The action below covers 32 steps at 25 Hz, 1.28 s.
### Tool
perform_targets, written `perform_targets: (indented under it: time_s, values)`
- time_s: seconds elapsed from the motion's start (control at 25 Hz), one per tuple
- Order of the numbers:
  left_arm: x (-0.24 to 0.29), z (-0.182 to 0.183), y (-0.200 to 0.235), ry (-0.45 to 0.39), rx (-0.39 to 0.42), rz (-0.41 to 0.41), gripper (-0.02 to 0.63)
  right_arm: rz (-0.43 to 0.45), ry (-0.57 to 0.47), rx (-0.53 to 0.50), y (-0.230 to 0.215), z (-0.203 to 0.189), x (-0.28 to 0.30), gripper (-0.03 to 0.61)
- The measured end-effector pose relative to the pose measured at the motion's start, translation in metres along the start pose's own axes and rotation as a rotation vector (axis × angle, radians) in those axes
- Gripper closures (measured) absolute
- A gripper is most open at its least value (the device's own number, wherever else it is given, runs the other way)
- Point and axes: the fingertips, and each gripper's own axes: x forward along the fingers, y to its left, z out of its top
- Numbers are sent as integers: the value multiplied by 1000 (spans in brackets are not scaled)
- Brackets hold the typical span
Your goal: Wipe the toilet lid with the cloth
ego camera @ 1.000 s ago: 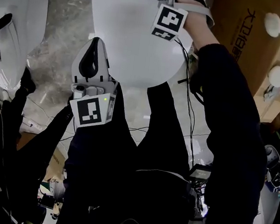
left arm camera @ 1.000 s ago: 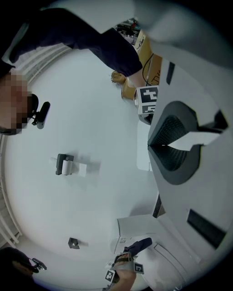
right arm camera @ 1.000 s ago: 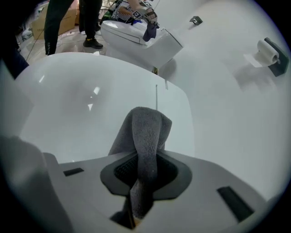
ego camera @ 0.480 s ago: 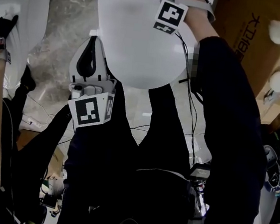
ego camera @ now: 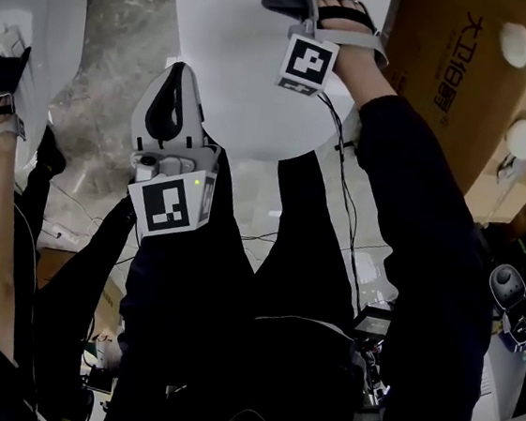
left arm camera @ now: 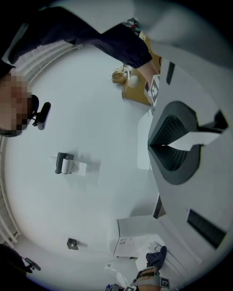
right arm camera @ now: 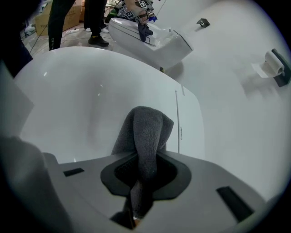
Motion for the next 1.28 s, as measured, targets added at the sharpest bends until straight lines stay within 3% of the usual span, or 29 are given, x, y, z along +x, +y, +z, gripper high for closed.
perform_targets:
  time_s: [0.68, 1.04, 1.28]
  values:
    - [-31, -5, -10, -35, 21, -20, 598, 127, -56, 41, 152, 24, -94, 509]
    - [-46, -7, -20, -31, 32, -27, 600, 265, -67, 64, 245, 32, -148, 509]
    - [-47, -8, -21, -31, 31, -16, 600, 328, -61, 59, 279, 36, -168, 509]
